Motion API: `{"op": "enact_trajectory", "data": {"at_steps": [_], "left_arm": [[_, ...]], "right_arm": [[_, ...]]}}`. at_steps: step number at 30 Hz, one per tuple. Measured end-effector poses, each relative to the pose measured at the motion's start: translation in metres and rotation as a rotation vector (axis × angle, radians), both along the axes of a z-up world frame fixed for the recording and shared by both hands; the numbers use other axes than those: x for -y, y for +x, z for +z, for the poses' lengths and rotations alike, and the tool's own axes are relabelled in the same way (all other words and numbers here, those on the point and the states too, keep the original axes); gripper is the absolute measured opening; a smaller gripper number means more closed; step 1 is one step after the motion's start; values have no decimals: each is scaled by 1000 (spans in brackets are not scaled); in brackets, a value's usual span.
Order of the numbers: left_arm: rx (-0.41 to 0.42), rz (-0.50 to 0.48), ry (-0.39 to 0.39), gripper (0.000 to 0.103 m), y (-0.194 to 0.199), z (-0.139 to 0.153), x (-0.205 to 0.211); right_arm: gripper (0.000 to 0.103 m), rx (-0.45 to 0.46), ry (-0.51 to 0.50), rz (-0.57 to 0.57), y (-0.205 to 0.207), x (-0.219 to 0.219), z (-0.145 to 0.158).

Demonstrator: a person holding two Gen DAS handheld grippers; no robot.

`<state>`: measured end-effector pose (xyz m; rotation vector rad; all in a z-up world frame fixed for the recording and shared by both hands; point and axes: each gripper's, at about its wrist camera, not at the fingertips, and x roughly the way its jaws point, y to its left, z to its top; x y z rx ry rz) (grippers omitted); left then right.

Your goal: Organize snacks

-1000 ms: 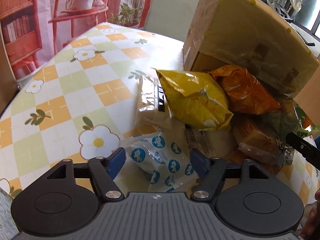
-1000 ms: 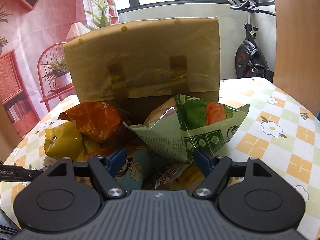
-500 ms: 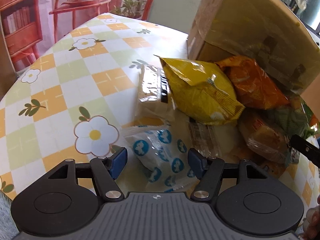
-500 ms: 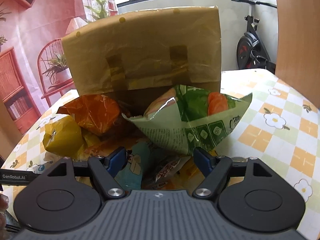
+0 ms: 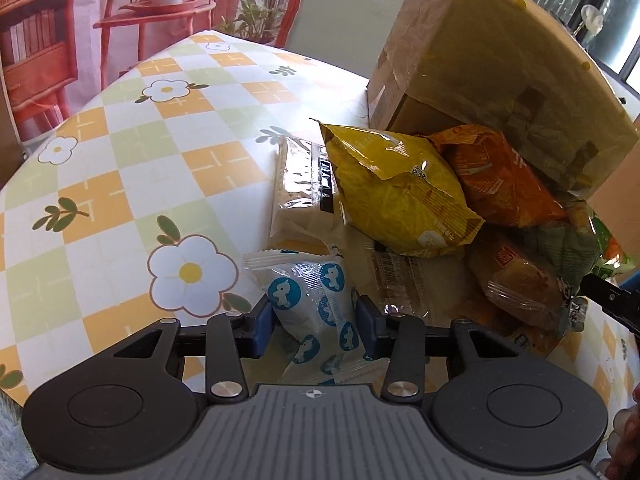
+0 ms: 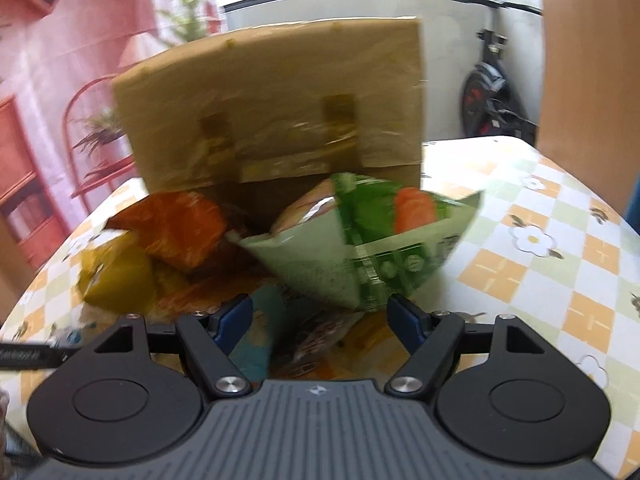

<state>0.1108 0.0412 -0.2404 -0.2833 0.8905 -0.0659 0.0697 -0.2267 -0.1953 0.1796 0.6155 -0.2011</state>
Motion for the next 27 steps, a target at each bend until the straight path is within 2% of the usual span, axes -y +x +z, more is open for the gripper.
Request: {"op": "enact_trajectory", "data": {"at_steps": [5,15,22,27], "left_arm": [[9,-7,-17,46,1,-2,-3],[9,-7,-25,46,0,-2,-4],[6,-15,-45,43,-1,-1,-6],[4,-19,-55,43,-2,-1,-7]], "right_arm": [[77,-11,16,-70,0,10,0],[77,36,-23,-29,-1,-3,9],[72,58,-76,110,1,-32,19],[72,-38,-50,142,8,-39,9]]}}
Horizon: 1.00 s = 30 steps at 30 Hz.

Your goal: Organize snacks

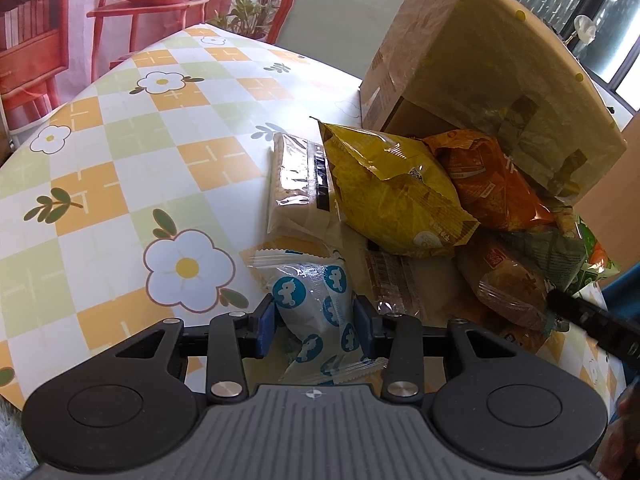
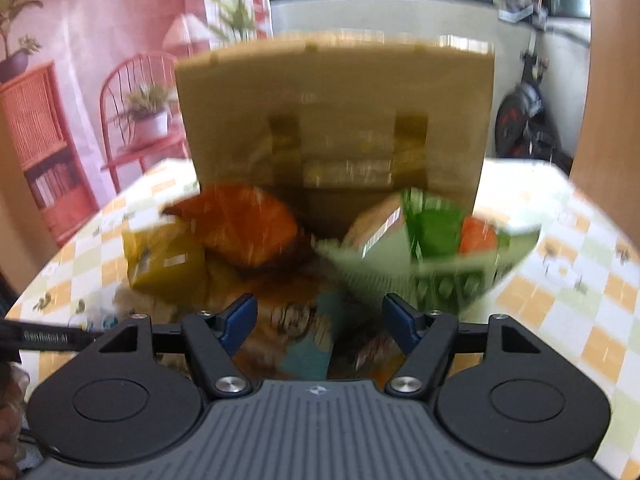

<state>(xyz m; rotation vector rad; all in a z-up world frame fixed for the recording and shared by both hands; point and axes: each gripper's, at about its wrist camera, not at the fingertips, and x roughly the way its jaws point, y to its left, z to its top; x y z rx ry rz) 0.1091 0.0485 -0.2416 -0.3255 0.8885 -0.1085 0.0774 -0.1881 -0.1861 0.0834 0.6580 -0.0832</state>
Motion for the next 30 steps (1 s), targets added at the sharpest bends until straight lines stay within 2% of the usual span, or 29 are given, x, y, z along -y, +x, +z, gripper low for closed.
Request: {"op": "enact_trajectory", "data": {"at_steps": [4,9,10,13,20,30], "left_arm": [[2,-5,-3,43,0,-1,0],[6,-12,3,43,0,-1,2],[7,-13,4,43,-1,-1,3],[10,-17,9,43,-1,-1,3],[15,-25,16,43,-1,-1,3],[11,-28,0,43,1,-2,2]], "right_arm": [[72,-71,31,17,5,-2,-13],[70,-138,-32,109,22,-21,-24],[64,-135,-52,115,25,-23,-25],[62,-113,-39,138,38,-21,-26],[62,-45,46,75,63,-1,-25],[63,-131,78,95,44,-9,-41]]}}
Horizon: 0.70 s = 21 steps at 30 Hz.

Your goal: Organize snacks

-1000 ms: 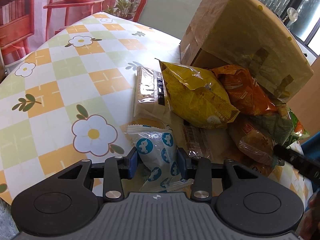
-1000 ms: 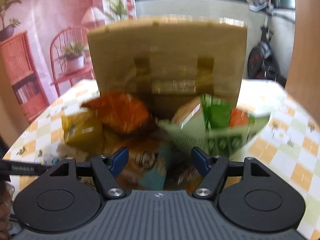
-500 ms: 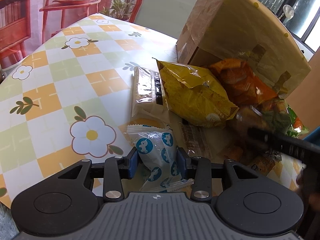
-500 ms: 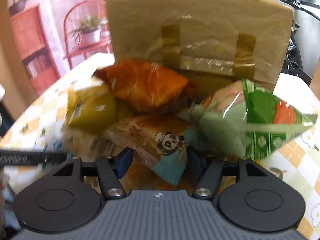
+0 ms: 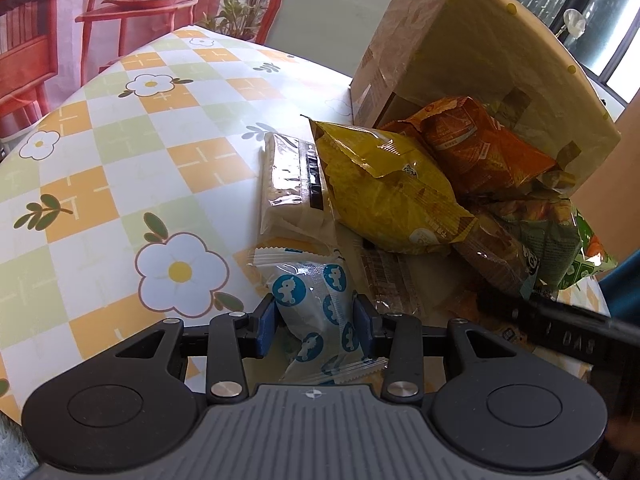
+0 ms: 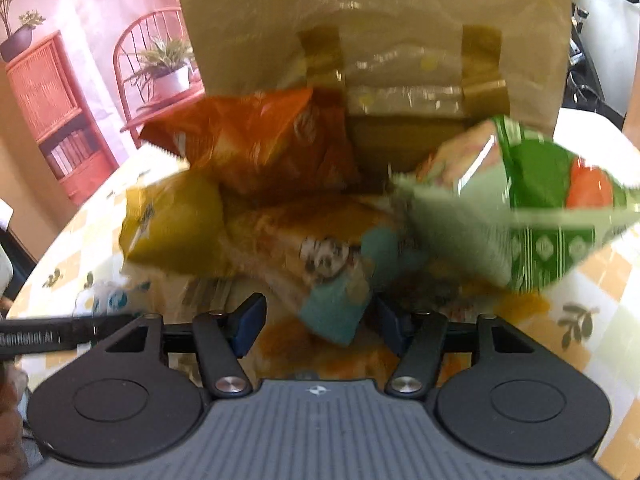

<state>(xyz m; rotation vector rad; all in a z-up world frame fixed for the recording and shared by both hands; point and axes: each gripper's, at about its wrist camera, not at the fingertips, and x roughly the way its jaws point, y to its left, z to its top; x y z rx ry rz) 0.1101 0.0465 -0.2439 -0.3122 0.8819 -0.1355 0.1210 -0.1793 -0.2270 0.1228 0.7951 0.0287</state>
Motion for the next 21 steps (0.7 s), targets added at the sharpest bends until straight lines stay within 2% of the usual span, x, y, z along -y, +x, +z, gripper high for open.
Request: {"op": "enact_trajectory", "data": {"at_steps": [6,10,15,21], "left_arm": [[-4,3,-14,43,1,-1,-2],[-3,4,-11,43,0,-1,0],[-3,5,-12,43,0,-1,-1],[-1,5,-13,43,0,-1,-1]], "right_arm": [[63,-18,-28,54,-5,-10,-1],[57,-21,-35,33,-7,-13,0],[57,0,-60,10,-11,-18,8],[57,-27,-47,40,-9,-22,3]]}}
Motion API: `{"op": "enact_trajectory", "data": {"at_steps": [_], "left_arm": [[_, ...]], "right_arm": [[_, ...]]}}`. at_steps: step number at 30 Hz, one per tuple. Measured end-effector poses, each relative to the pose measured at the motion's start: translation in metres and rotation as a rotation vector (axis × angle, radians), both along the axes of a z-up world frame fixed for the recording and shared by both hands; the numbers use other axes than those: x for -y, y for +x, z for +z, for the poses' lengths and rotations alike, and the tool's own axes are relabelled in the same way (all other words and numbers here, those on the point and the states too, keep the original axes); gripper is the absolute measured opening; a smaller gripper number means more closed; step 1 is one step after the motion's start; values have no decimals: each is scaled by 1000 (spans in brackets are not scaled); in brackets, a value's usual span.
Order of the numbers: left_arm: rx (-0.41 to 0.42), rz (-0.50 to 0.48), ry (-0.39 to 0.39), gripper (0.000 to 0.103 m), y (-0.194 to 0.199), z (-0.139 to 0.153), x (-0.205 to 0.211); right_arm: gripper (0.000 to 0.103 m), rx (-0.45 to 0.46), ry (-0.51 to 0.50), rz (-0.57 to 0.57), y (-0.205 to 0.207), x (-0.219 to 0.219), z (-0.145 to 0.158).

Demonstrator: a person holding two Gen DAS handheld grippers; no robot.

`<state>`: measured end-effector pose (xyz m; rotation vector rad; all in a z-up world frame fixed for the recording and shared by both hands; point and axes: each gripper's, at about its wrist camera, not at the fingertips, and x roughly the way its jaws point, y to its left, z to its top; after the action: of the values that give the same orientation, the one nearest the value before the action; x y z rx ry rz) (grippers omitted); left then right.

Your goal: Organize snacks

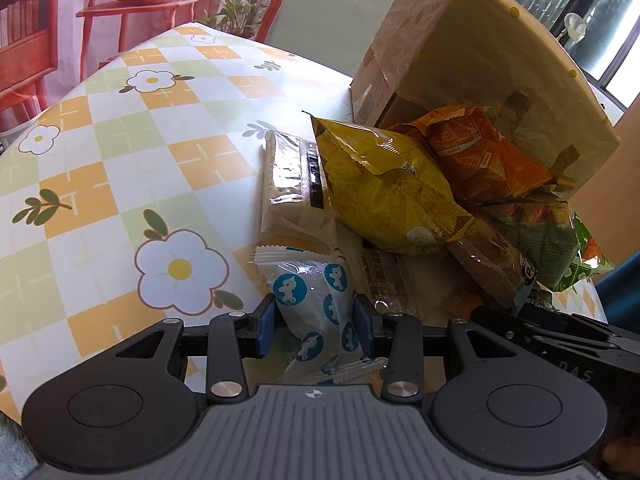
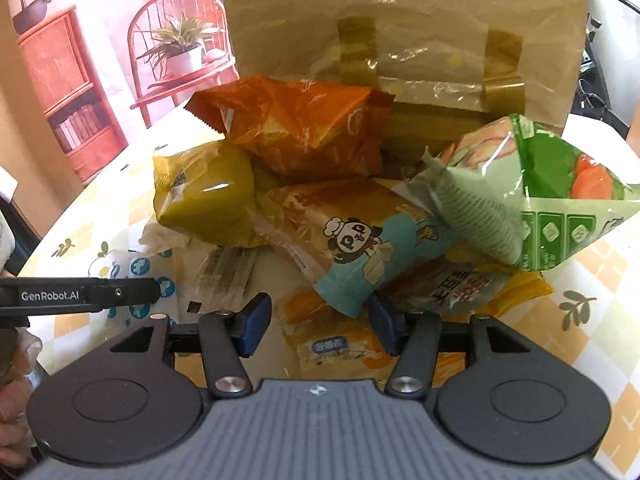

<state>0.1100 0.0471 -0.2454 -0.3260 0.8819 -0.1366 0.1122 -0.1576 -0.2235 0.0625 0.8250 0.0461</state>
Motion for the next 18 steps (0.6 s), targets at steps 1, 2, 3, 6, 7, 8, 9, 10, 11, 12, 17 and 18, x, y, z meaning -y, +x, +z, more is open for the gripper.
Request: {"op": "enact_trajectory", "data": {"at_steps": [1,2,3,6,7,8,9,10,11,12,17,18], "left_arm": [[0,0,1,43,0,0,0],[1,0,3,43,0,0,1],[2,-1,4,43,0,0,1],[4,-2,2,43,-1,0,1],[4,-2,2,43,-1,-1,1],[5,-2,3,43,-1,-1,1],[5,-2,5,43,-1,-1,1],[6,-3,8,43,-1,0,1],[6,-4,11,43,-1,0,2],[6,-4,13,43,-1,0,2],[4,0,13,43,-1,0,2],[3,0,13,43,-1,0,2]], "right_arm": [[57,-3,-3,4,1,-1,-1],[57,-8,-4,10,3,-1,-2],[57,-16,-2,14,6,-1,-5],[57,-31,24,2,12,5,-12],[56,-29,34,-17,13,9,-14],[56,-26,38,-32,14,12,-15],[56,-21,44,-45,15,16,-15],[56,-19,53,-55,15,19,-16],[56,-19,60,-63,15,22,-17],[56,-20,63,-67,15,24,-17],[56,-34,52,-56,6,23,-14],[56,-35,56,-48,4,22,-12]]}}
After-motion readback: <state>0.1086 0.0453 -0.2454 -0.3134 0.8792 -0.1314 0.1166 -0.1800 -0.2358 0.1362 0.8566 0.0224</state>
